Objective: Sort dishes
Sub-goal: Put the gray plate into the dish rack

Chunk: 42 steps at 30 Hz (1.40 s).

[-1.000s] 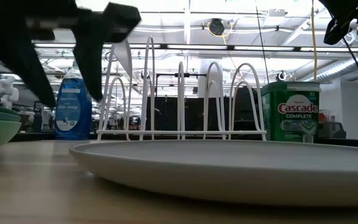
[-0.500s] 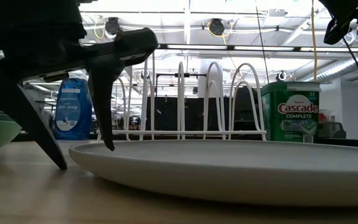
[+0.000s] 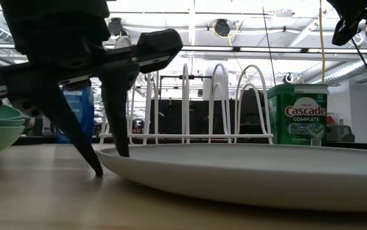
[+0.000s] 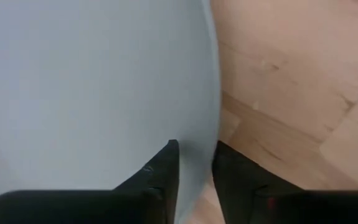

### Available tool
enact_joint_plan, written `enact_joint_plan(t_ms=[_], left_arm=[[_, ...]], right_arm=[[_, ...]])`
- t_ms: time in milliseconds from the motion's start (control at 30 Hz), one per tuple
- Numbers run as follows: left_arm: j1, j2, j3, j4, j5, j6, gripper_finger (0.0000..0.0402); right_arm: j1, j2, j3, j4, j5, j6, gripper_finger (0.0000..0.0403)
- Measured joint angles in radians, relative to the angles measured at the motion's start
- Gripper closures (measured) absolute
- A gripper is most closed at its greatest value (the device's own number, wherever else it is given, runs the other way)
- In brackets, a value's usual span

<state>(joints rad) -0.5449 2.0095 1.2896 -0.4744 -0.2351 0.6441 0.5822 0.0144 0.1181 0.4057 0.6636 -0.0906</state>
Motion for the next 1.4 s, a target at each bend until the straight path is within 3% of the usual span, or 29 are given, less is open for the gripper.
enact_joint_plan(t_ms=[233,533,900,1233,1400], left_arm=[[0.007,0.013,0.004,0.020,0.018,-0.007,0.0387],[0.008,0.017,0.110,-0.040,0.020,-0.018,0.0399],[0.009,0.016,0.349,-0.317,0.026,-0.062,0.0400],[0.008,0.015,0.568,-0.580,0.175,-0.067,0.0401],[0.008,0.014,0.740,-0.818,0.173,-0.085,0.0401]], right_arm=[[0.000,0.000,0.000,-0.001,0.000,0.000,0.0392],[0.000,0.000,0.000,-0.023,0.025,-0.002,0.0392],[0.000,0.000,0.000,-0.023,0.023,0.000,0.0392],[0.000,0.000,0.000,-0.023,0.022,0.000,0.0392],[0.000,0.000,0.000,-0.023,0.022,0.000,0.0392]])
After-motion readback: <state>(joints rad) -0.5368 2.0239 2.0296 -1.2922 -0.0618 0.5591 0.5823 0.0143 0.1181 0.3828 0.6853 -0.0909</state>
